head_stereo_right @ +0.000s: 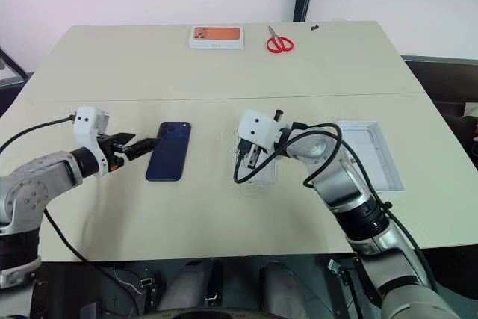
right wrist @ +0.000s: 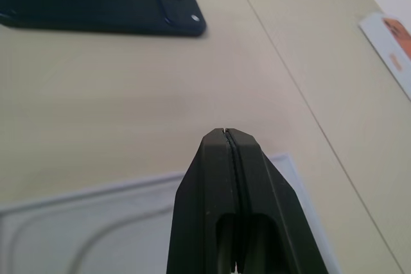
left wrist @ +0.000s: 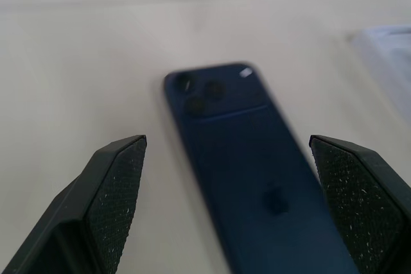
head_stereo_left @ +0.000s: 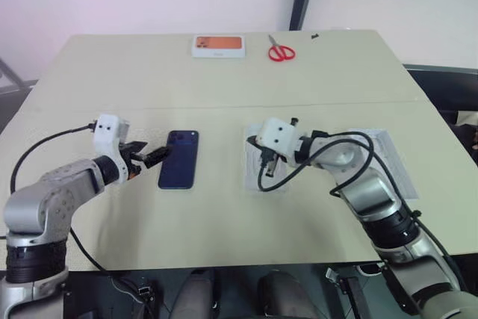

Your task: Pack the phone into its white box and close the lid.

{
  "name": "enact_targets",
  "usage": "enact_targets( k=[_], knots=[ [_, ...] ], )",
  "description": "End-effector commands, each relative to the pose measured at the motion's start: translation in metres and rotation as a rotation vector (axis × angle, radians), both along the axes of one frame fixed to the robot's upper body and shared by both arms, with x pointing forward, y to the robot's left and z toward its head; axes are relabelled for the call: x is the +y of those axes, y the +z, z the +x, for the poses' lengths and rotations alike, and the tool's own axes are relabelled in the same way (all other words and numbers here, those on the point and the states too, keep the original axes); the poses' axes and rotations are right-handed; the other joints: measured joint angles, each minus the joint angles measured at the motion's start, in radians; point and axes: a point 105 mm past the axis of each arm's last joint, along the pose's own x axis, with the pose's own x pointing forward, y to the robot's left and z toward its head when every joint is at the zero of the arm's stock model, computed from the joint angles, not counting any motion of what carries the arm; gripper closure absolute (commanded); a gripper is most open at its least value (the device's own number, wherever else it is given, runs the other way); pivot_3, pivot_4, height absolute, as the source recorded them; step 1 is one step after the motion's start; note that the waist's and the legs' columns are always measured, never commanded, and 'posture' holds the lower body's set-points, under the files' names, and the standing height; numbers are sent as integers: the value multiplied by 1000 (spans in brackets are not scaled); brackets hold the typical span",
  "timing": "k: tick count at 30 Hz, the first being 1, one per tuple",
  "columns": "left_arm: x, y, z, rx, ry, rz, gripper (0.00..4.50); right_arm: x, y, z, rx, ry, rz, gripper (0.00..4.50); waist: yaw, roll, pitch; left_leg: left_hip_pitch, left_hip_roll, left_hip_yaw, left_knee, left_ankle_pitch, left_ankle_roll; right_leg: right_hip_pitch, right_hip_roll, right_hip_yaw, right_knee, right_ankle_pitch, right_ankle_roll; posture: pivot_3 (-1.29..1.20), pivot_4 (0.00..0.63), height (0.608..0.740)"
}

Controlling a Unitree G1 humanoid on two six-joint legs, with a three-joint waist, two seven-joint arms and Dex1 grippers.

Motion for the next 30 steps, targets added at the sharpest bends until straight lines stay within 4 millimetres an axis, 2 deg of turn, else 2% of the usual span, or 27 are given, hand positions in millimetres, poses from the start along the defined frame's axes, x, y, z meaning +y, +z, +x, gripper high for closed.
enact_targets(
  k=[1, 3, 8, 11, 16, 21, 30],
  knots=[
    [7, 9, 7, 68, 58, -66, 214, 23, -1, 0, -17, 50, -19, 4497, 0, 0, 0, 0, 0, 0, 0, 0, -1, 0, 0, 0, 0, 0, 0, 0, 150, 740],
    [7, 5, 10, 141, 68, -94, 214, 32, -9, 4, -3, 50, -38, 4497, 0, 0, 0, 0, 0, 0, 1, 1, -3, 0, 0, 0, 1, 0, 0, 0, 150, 740],
    [-2, -15, 3, 364, 11, -85, 214, 52, -22, 14, -7, 63, -93, 4497, -2, 0, 0, 0, -1, 0, 1, 2, -3, -1, 0, 0, 1, 0, 0, 0, 150, 740],
    [-8, -23, 1, 422, -9, -100, 214, 65, -28, 17, -15, 87, -121, 4497, -4, 0, 0, 0, -1, 0, 1, 2, -4, -1, 0, 0, 1, 0, 0, 0, 150, 740],
    [-30, -30, -3, 468, -79, -156, 214, 80, -41, 17, -11, 128, -177, 4497, 0, 0, -1, 0, -1, 0, 1, 3, -5, -5, 0, 0, 2, 0, 0, 0, 150, 740],
    [-52, -35, -8, 479, -152, -227, 214, 96, -45, 15, -13, 170, -188, 4497, 5, 0, -2, 0, -1, 0, 2, 3, -5, -4, 0, 0, 2, 0, 0, 0, 150, 740],
    [-65, -45, -18, 498, -187, -259, 214, 110, -48, 13, -19, 203, -187, 4497, -1, 1, -6, 3, -1, -1, 1, 2, -5, -2, 0, 0, 2, 0, 0, 0, 150, 740]
  ],
)
